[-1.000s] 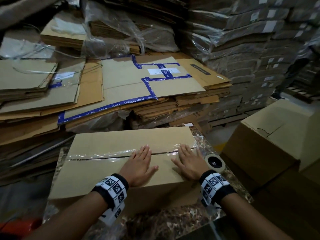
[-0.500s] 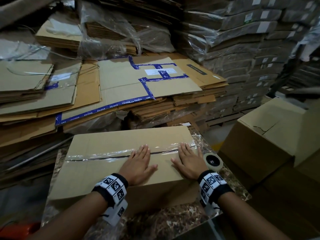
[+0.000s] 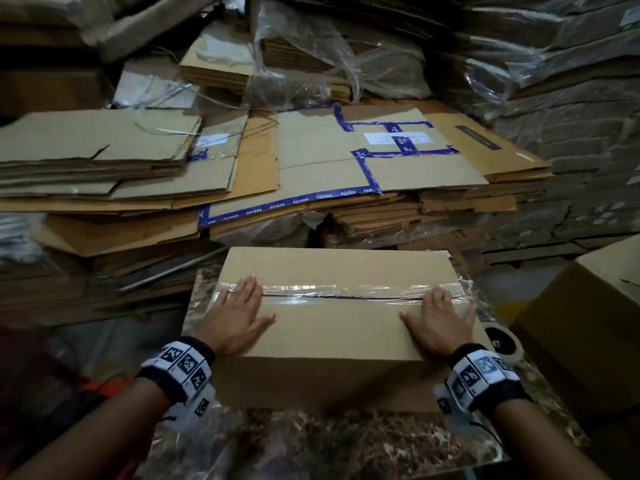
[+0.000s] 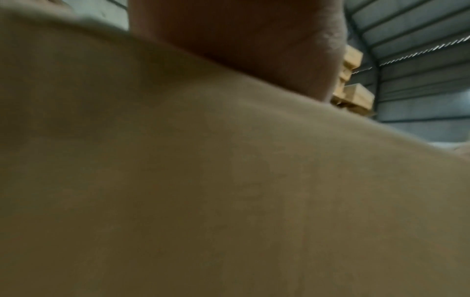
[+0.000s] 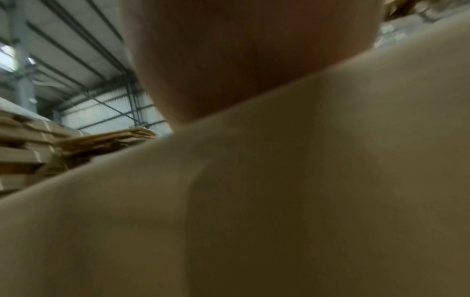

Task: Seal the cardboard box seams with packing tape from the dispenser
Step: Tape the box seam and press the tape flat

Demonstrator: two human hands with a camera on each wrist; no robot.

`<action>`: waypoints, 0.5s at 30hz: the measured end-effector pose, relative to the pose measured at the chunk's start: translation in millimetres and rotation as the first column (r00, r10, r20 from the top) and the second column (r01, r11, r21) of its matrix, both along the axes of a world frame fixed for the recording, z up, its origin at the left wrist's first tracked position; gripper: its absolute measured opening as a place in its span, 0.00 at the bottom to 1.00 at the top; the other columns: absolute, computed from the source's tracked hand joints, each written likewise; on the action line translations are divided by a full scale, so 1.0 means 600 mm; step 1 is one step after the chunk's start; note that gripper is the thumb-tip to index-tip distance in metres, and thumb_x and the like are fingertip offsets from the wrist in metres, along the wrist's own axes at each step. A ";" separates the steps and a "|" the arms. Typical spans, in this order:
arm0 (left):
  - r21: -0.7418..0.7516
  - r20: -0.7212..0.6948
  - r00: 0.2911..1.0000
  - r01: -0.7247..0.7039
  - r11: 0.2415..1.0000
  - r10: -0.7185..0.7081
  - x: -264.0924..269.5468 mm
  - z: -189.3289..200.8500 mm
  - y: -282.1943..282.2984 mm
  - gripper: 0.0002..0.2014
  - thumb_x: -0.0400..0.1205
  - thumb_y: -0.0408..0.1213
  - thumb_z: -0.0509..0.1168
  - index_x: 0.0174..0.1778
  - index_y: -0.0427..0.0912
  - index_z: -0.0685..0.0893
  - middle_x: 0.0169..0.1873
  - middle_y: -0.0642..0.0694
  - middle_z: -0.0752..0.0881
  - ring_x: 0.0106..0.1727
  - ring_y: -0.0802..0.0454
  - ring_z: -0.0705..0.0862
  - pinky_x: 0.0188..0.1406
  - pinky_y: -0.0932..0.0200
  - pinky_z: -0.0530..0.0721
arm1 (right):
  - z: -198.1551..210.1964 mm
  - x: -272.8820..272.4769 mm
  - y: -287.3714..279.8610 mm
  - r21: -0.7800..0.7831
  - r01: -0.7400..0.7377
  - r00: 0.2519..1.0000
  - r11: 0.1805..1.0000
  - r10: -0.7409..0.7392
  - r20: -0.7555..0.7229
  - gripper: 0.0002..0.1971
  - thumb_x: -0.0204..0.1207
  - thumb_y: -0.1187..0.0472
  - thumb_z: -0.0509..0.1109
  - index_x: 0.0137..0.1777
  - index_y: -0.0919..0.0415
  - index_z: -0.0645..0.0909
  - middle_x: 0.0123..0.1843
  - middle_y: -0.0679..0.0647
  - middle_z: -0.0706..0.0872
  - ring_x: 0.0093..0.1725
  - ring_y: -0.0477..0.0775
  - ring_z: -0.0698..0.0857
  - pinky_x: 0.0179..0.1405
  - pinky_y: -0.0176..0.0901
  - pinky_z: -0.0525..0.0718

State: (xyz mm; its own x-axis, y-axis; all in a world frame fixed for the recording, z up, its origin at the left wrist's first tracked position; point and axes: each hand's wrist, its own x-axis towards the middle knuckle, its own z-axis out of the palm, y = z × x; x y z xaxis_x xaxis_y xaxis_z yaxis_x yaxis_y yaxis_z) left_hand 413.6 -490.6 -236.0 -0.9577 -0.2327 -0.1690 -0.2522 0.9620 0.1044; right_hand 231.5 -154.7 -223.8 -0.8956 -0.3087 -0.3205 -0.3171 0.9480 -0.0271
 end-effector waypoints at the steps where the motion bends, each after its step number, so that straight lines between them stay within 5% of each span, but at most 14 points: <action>1: -0.005 0.002 1.000 -0.015 1.000 0.015 0.004 -0.002 -0.008 0.60 0.63 0.79 0.15 0.86 0.45 0.41 0.85 0.46 0.37 0.85 0.52 0.36 0.84 0.46 0.39 | 0.002 0.007 -0.021 -0.006 0.051 0.998 0.999 -0.050 0.022 0.46 0.81 0.30 0.43 0.87 0.64 0.40 0.89 0.60 0.39 0.88 0.59 0.40 0.82 0.74 0.40; 4: -0.029 -0.002 1.000 -0.026 0.999 0.026 0.005 -0.009 -0.009 0.53 0.70 0.76 0.20 0.86 0.44 0.42 0.86 0.45 0.39 0.86 0.52 0.37 0.85 0.45 0.40 | 0.002 0.041 -0.099 -0.069 0.108 0.993 0.992 -0.105 0.053 0.49 0.79 0.27 0.40 0.86 0.68 0.41 0.88 0.66 0.40 0.87 0.64 0.39 0.84 0.69 0.42; 8: -0.023 -0.014 1.000 -0.025 0.999 0.025 0.003 -0.012 -0.009 0.52 0.71 0.73 0.20 0.86 0.44 0.42 0.86 0.45 0.40 0.86 0.52 0.38 0.84 0.47 0.38 | -0.015 0.097 -0.205 -0.154 -0.028 0.999 0.988 0.031 0.019 0.50 0.78 0.27 0.38 0.85 0.71 0.42 0.87 0.70 0.40 0.86 0.68 0.39 0.85 0.63 0.40; 13: -0.032 -0.020 1.000 -0.024 0.999 0.023 0.003 -0.015 -0.011 0.54 0.69 0.74 0.17 0.86 0.44 0.42 0.87 0.45 0.41 0.86 0.53 0.38 0.84 0.49 0.38 | -0.022 0.127 -0.253 -0.208 -0.404 0.910 0.891 0.415 0.012 0.55 0.69 0.24 0.22 0.87 0.64 0.42 0.88 0.62 0.40 0.87 0.60 0.39 0.85 0.57 0.39; 15: -0.025 -0.035 0.999 -0.028 0.999 0.027 0.004 -0.014 -0.009 0.49 0.73 0.70 0.21 0.86 0.44 0.42 0.86 0.46 0.41 0.86 0.53 0.38 0.83 0.50 0.38 | -0.017 0.114 -0.237 -0.208 -0.472 0.875 0.857 0.483 0.004 0.52 0.71 0.25 0.27 0.87 0.61 0.43 0.89 0.57 0.42 0.88 0.55 0.41 0.85 0.56 0.40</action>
State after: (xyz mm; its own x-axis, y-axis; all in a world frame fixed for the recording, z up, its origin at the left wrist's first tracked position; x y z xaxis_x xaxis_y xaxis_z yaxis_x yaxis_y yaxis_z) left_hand 416.1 -496.2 -244.2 -0.9561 -0.2627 -0.1295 -0.2750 0.9573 0.0888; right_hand 299.8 -297.0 -234.2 -0.6050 -0.7548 -0.2534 -0.7221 0.6542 -0.2247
